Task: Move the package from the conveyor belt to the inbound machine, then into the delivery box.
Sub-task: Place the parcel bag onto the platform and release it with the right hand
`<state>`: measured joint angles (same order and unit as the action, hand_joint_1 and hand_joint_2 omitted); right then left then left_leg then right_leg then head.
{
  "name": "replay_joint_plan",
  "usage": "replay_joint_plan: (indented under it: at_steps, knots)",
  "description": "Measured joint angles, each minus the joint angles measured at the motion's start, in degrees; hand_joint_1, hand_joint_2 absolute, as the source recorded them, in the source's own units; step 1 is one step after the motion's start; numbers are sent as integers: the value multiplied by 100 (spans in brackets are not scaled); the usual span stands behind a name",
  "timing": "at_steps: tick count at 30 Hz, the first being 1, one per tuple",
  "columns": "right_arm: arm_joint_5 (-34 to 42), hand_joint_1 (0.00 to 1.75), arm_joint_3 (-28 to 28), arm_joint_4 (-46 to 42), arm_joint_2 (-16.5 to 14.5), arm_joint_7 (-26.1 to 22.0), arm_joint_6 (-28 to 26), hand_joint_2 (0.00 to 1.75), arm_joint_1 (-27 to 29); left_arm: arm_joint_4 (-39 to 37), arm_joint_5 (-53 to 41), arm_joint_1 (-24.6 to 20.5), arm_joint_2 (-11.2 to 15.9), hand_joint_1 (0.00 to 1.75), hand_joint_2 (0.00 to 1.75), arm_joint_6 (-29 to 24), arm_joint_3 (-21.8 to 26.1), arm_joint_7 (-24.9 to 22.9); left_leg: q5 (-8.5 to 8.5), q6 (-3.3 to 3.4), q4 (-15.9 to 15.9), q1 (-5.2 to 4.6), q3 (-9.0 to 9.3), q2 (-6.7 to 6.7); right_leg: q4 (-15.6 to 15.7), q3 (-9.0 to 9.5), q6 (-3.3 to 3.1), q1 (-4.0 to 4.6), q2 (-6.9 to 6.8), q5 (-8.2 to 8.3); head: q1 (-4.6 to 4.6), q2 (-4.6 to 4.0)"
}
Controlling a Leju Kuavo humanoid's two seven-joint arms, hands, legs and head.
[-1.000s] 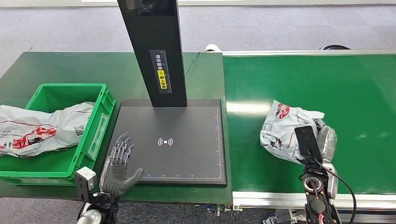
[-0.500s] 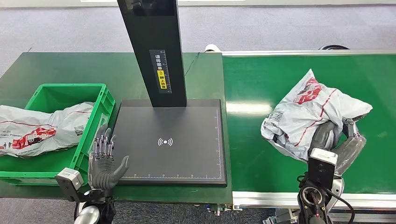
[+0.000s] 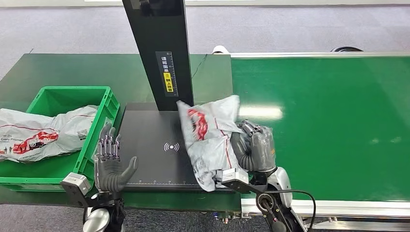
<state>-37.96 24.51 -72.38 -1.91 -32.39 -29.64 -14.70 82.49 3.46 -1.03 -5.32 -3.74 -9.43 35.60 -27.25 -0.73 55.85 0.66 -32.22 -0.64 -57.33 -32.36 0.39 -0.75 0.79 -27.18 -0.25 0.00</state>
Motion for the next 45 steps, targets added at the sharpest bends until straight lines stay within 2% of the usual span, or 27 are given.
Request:
replay_joint_plan:
  at_steps: [11,14,17,22,24,28,33,35,37,41,45]
  knots:
    - [48,175,347,295,17,14,83,175,-139,-29,8,-14,26,0,175,-7,-30,38,0,1,1,-2,-3,1,2,-4,0,-2,0,0,1,0]
    - [210,175,461,473,0,116,598,175,-238,-52,16,-57,26,0,175,-19,-55,48,0,0,0,-1,-2,3,2,-4,-1,0,2,1,1,0]
    - [566,175,663,979,-151,154,1140,175,-420,-106,10,-176,8,0,175,-43,-124,45,0,0,0,1,-1,3,1,-5,-1,1,2,1,1,0]
    - [844,175,1018,1792,-503,121,1468,175,-623,-195,-40,-328,-40,0,175,-48,-252,2,0,0,0,1,-2,3,0,-6,0,1,2,0,0,0]
    - [808,175,1172,2070,-607,357,1624,175,-707,-245,-44,-385,-44,0,175,-50,-290,-21,0,0,0,1,-2,5,0,-6,0,1,3,0,1,0]
    - [662,175,1423,2702,-758,1140,1824,175,-893,-359,-57,-480,-46,0,175,-50,-323,-50,0,0,0,0,1,3,1,-5,-1,0,3,0,0,0]
    - [771,175,1431,3375,-818,1240,2220,175,-1114,-485,-96,-517,-47,0,175,-16,-342,-73,-1,0,0,0,28,18,2,14,-1,0,12,1,1,1]
    - [802,175,1421,3539,-833,1191,2142,175,-1182,-532,-108,-536,-48,0,175,-3,-354,-74,-2,0,0,0,39,20,3,23,-1,0,14,1,-1,0]
    - [836,175,1392,3641,-845,985,1836,175,-1191,-563,-111,-548,-50,0,175,-1,-361,-73,-2,-1,0,1,43,18,3,27,-2,1,14,0,-1,0]
    - [1129,175,1193,3689,-854,196,1153,175,-1076,-623,-113,-587,-60,0,175,5,-363,-72,1,0,0,0,40,14,2,28,-3,1,12,2,1,0]
    - [1433,1,980,3689,-862,-33,964,175,-1022,-752,-112,-724,-70,0,175,55,-407,-69,2,0,1,0,37,13,2,26,-4,0,11,4,1,0]
